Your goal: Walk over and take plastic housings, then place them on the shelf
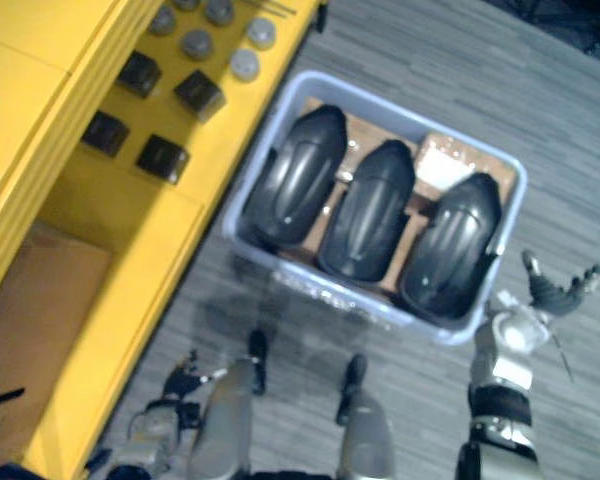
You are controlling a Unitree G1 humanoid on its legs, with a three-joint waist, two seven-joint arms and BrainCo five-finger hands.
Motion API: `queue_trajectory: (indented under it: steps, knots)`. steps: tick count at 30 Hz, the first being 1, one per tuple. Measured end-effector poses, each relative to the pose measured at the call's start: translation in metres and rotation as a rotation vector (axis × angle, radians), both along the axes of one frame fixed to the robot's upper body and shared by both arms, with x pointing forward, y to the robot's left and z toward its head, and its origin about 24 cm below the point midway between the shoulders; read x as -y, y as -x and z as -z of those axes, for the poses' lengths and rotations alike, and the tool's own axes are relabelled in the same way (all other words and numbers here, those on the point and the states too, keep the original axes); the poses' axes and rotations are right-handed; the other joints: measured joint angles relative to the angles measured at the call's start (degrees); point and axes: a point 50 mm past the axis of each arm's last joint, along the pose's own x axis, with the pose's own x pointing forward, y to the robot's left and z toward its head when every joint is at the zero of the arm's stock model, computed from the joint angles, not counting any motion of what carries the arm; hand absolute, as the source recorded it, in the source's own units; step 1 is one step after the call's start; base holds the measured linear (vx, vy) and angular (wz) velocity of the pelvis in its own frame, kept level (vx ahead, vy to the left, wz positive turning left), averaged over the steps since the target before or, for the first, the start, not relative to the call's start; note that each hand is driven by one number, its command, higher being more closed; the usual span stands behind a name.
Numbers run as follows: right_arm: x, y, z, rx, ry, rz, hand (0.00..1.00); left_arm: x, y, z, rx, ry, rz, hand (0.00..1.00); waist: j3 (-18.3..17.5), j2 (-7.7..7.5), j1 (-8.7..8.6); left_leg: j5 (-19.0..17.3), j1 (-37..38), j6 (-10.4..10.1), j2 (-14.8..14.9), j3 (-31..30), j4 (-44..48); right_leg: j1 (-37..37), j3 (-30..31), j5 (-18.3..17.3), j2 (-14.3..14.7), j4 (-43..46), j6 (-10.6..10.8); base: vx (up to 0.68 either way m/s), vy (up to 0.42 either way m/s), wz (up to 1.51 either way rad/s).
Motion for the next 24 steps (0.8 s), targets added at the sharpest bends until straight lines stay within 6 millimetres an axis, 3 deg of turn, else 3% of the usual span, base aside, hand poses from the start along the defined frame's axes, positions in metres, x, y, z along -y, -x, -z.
queue_trajectory:
  steps: [2, 7, 20, 24]
  knots:
    - [0.008, 0.001, -0.007, 0.009, -0.002, 0.020, 0.00, 0.005, -0.004, -0.002, 0.023, 0.014, -0.002, 0.00, 0.8, 1.01, 0.36, 0.0, -1.1, 0.0, 0.2, -0.2, 0.6, -1.7, -0.2, -0.7, -0.2, 2.4, 0.0, -0.05, -0.007, 0.02]
    - [0.008, -0.003, -0.007, -0.021, -0.039, 0.003, 0.00, 0.010, -0.010, -0.006, 0.072, 0.070, -0.044, 0.00, 1.1, 1.60, 0.43, -0.5, -2.7, -0.1, 0.4, -0.3, 2.6, -4.5, -0.1, -3.1, -0.9, 7.2, 0.4, -0.07, -0.013, -0.01]
    - [0.004, -0.011, -0.006, -0.075, -0.088, -0.091, 0.00, 0.032, -0.023, -0.016, 0.159, 0.171, -0.063, 0.00, 1.2, 1.83, 0.60, -0.3, -6.4, -0.2, 0.5, -0.8, 4.5, -9.1, -0.2, -4.4, -1.9, 12.2, 0.5, -0.03, -0.001, 0.02]
    - [0.001, -0.017, -0.017, -0.042, -0.068, -0.100, 0.00, 0.033, -0.023, -0.017, 0.168, 0.172, -0.064, 0.00, 1.2, 1.83, 0.63, -0.2, -7.1, -0.1, 0.1, -0.9, 4.8, -10.1, -0.5, -4.8, -2.6, 13.4, 0.5, 0.02, 0.005, 0.03]
